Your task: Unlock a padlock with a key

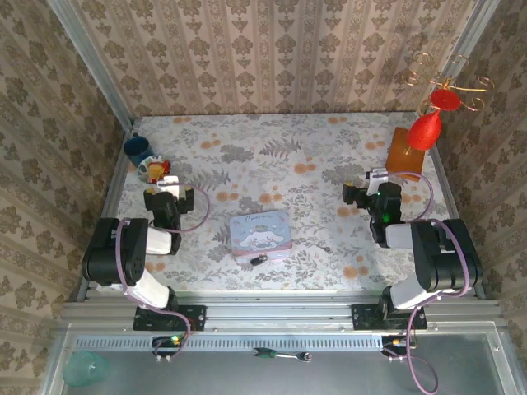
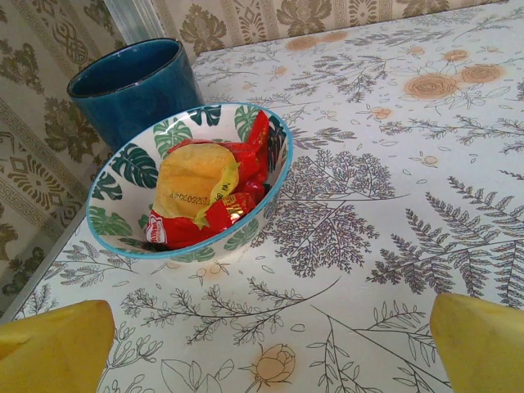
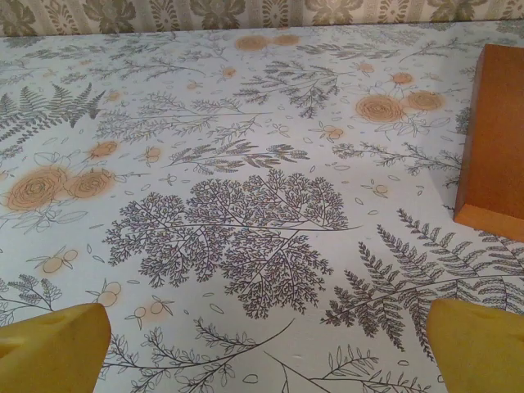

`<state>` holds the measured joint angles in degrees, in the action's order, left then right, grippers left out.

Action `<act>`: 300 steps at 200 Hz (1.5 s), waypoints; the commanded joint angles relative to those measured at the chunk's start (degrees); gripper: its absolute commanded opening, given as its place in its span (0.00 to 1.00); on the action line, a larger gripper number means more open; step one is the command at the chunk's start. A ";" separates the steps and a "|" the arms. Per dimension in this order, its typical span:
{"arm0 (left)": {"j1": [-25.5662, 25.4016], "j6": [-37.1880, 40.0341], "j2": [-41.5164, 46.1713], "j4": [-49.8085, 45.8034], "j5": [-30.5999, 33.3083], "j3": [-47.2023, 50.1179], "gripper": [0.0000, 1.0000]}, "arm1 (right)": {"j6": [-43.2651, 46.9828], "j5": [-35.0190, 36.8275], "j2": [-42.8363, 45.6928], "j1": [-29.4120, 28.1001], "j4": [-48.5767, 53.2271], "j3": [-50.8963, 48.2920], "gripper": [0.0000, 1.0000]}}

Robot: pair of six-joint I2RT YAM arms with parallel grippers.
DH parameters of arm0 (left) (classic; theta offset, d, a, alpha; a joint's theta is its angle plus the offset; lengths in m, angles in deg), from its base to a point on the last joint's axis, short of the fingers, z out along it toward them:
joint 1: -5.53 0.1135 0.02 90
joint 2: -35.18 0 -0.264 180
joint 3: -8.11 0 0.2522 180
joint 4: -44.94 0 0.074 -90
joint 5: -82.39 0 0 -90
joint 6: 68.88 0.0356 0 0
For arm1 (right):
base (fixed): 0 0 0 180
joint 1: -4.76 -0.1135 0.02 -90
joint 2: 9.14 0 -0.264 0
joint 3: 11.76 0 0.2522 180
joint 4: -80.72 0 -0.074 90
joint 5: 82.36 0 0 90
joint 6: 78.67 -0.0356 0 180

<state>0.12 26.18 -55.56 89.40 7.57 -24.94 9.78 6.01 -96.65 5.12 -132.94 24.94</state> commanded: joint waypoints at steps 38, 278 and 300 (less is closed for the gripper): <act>0.42 -1.10 1.09 -0.78 -0.58 -1.23 1.00 | 0.13 1.67 0.05 -0.45 -0.75 0.63 1.00; -8.45 6.26 15.71 -2.51 12.79 2.21 1.00 | -0.18 2.29 0.14 -0.43 -0.57 0.71 1.00; -10.37 -1.29 26.28 -18.76 17.37 -3.21 1.00 | 0.68 1.52 0.55 -0.75 -0.39 0.69 1.00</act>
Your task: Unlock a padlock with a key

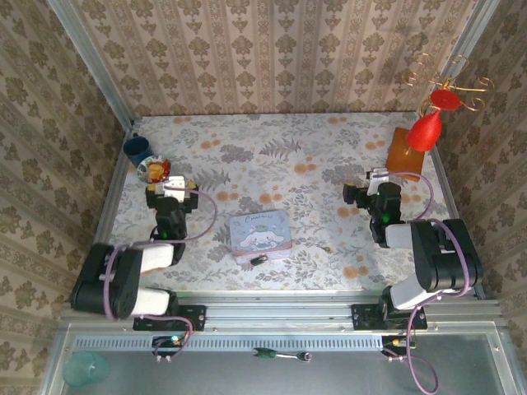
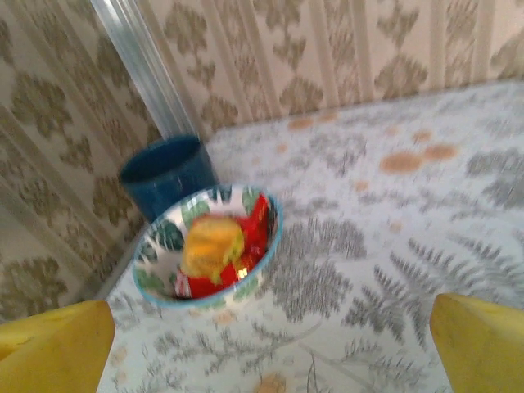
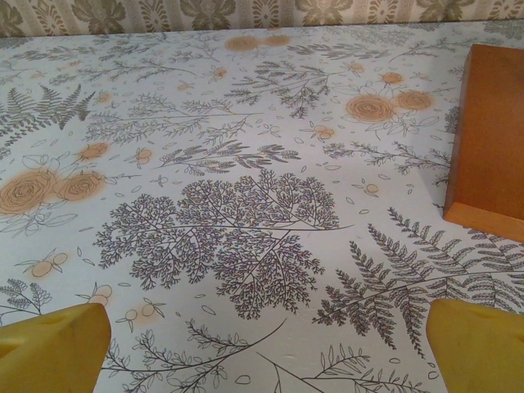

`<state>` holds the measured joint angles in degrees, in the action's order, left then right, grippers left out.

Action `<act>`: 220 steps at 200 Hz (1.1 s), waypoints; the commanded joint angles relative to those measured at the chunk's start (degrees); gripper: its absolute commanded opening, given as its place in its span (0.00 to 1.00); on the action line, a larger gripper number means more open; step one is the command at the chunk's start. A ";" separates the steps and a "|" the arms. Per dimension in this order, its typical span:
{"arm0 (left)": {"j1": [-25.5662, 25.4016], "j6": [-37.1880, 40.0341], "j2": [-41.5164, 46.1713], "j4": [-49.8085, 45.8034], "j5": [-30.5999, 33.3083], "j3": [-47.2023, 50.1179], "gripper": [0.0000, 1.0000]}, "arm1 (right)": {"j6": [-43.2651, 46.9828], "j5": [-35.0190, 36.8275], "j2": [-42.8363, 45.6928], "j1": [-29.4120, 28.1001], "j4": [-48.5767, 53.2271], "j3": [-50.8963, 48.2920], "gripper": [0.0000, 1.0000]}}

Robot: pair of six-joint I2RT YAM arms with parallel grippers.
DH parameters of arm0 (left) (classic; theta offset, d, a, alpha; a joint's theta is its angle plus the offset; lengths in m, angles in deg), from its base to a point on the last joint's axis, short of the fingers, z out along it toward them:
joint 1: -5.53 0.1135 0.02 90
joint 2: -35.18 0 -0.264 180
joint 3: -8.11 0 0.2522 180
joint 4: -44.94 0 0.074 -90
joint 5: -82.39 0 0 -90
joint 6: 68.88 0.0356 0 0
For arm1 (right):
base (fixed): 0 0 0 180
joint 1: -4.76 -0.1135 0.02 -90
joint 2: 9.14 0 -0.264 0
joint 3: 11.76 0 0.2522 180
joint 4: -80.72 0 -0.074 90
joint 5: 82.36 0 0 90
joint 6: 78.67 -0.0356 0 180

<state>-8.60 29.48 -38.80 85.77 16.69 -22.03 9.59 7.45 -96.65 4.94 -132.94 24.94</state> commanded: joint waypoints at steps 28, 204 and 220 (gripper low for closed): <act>-3.54 -24.41 20.14 -46.92 14.32 -19.90 1.00 | 1.23 0.22 1.47 -0.97 -2.65 -1.03 1.00; 5.42 -34.56 38.03 -58.70 -37.17 -24.04 1.00 | -29.67 -9.13 53.48 -1.04 55.60 12.51 1.00; 2.66 -31.87 35.77 -62.57 -35.89 -25.08 1.00 | -27.08 -12.58 52.01 -2.32 62.57 15.16 0.99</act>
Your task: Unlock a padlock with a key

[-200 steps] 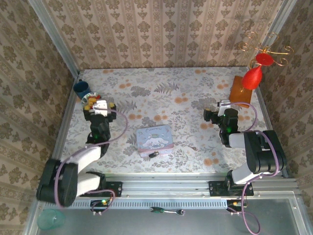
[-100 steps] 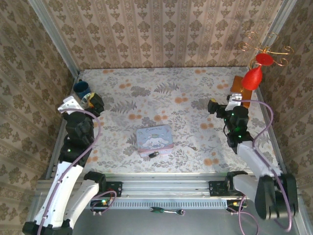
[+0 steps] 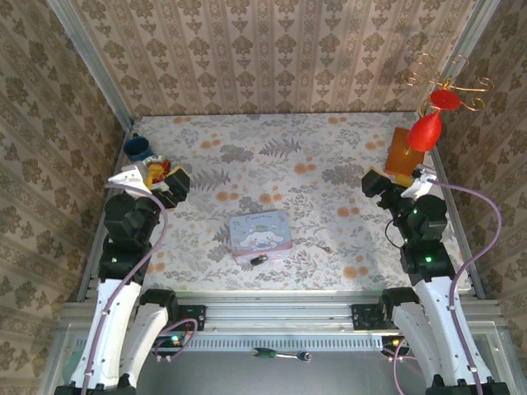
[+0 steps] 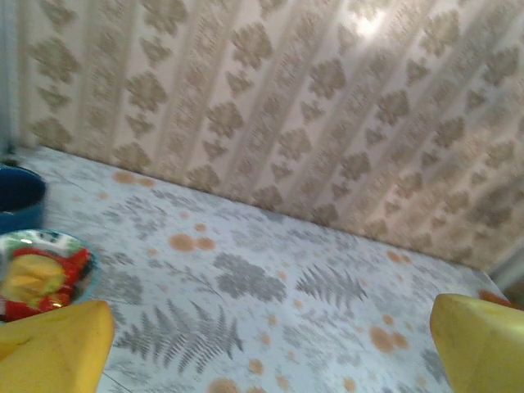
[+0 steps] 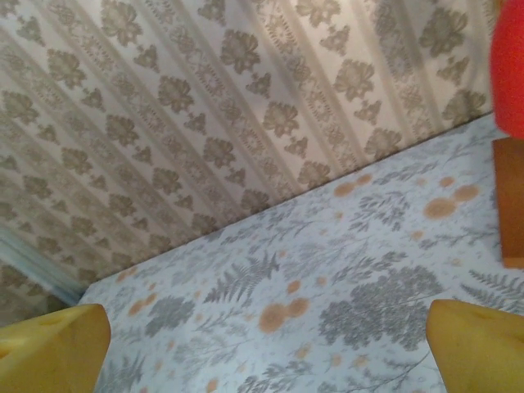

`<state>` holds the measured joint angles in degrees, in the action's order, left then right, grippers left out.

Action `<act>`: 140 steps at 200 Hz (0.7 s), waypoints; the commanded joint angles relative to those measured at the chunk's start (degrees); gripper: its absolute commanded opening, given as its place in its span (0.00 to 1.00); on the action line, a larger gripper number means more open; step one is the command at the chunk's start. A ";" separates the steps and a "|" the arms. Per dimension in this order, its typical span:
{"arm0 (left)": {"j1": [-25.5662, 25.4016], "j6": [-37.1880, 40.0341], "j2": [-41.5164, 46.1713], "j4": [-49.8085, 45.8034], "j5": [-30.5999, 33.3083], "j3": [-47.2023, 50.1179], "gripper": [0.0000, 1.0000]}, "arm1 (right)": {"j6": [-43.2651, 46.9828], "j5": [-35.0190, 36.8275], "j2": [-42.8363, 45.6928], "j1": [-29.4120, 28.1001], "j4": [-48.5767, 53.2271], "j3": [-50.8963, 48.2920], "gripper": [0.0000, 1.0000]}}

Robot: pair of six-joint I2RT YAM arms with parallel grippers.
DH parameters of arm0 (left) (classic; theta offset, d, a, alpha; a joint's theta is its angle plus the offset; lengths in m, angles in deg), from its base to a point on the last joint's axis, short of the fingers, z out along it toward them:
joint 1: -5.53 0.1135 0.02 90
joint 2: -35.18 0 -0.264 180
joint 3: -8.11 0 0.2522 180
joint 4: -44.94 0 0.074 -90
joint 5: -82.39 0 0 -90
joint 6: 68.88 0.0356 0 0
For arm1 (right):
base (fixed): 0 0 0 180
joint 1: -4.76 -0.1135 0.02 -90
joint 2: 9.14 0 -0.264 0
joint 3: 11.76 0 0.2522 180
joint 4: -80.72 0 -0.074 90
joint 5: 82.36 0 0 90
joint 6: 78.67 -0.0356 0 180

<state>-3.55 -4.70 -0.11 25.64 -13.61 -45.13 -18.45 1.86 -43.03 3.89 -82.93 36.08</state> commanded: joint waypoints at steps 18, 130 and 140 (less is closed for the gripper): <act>-12.35 5.66 -2.72 0.11 5.96 2.16 1.00 | 0.78 -4.86 -1.36 -5.25 17.77 3.97 0.97; -36.65 16.85 -19.21 1.31 21.47 3.85 1.00 | -10.52 6.69 -10.74 -37.34 28.44 2.79 0.91; -37.15 18.01 -19.17 2.04 24.06 4.86 1.00 | -12.36 9.16 -12.82 -40.76 25.96 1.84 0.91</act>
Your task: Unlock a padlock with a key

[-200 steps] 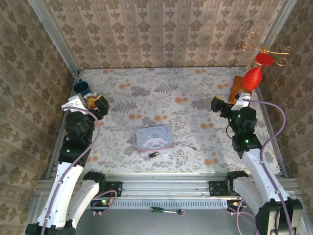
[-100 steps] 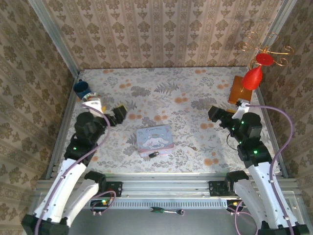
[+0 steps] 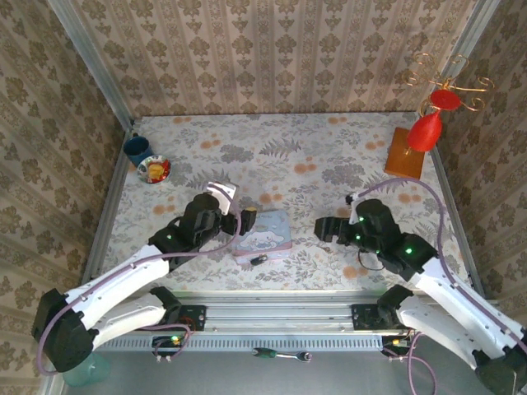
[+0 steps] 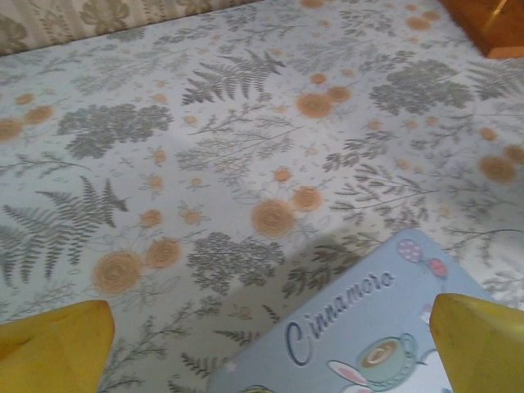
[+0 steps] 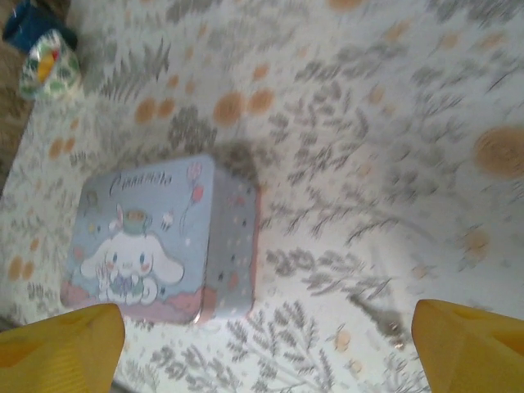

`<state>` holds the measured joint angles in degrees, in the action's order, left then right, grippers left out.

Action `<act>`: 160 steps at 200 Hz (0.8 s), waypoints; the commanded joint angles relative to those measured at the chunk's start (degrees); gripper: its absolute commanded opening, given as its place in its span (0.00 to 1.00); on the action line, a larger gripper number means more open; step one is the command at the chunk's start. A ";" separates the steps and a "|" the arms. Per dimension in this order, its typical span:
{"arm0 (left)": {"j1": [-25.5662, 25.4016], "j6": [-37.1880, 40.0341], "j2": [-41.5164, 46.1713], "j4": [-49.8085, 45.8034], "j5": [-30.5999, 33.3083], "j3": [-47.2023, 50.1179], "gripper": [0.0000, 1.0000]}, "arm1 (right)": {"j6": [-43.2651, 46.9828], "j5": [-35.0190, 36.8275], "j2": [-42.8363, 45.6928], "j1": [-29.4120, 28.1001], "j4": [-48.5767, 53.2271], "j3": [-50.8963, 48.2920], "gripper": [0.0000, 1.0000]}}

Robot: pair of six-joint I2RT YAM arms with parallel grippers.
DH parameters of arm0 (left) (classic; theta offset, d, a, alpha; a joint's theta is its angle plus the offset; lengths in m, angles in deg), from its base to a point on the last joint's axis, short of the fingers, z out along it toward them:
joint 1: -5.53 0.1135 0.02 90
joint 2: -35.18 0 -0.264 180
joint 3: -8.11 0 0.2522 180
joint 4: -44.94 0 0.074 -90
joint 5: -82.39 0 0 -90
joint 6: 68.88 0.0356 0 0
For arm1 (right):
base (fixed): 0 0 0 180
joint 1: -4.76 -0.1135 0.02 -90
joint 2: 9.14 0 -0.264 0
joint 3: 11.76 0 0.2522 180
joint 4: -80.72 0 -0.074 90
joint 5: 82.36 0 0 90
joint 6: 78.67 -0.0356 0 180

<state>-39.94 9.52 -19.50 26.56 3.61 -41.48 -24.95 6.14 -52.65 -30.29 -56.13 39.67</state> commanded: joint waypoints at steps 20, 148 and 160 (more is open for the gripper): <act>-1.49 7.01 0.68 1.52 13.98 2.52 1.00 | -10.94 8.45 -7.90 -11.87 -3.88 -2.90 0.92; 0.06 4.79 10.93 11.17 26.47 13.83 1.00 | -20.34 17.05 -34.96 -27.88 7.54 11.62 0.92; -0.05 4.76 10.14 11.29 25.44 13.66 1.00 | -20.07 16.92 -35.63 -27.88 8.93 12.24 0.92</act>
<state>-40.16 15.78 -9.01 35.61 28.88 -28.89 -45.45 20.59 -86.29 -58.03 -54.17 49.13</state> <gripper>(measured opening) 0.999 0.914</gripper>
